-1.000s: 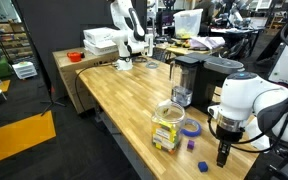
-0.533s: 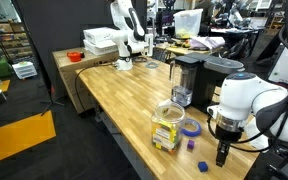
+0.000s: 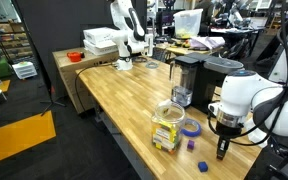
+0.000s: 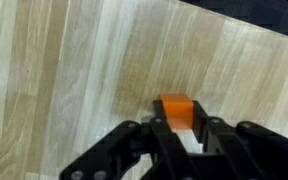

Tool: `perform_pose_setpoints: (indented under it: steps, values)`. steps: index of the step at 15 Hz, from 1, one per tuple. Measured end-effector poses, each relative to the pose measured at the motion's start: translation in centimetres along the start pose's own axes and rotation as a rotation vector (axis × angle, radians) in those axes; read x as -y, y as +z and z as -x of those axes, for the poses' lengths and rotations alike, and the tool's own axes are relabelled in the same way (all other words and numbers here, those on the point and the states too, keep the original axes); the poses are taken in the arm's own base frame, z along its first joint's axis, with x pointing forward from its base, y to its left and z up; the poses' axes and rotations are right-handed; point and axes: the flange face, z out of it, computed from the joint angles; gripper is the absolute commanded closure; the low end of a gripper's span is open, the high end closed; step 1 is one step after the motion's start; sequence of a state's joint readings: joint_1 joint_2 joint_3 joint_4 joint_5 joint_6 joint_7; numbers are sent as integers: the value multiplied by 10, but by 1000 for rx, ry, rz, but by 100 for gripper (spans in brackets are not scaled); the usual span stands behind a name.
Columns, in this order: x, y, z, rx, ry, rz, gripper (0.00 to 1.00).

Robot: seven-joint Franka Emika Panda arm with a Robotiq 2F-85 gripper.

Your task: Put the orange block in the clear container

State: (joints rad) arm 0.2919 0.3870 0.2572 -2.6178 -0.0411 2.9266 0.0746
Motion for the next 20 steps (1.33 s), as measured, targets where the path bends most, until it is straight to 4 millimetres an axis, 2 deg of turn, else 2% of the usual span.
perform_pose_setpoints:
  steps: [6, 8, 15, 20]
  values:
    - [-2, -2, 0, -6, -6, -12, 93]
    - [3, -10, -4, -24, -25, -7, 93]
    - [43, -72, -16, -116, -165, 66, 93]
    - [53, -118, -22, -146, -230, 189, 93]
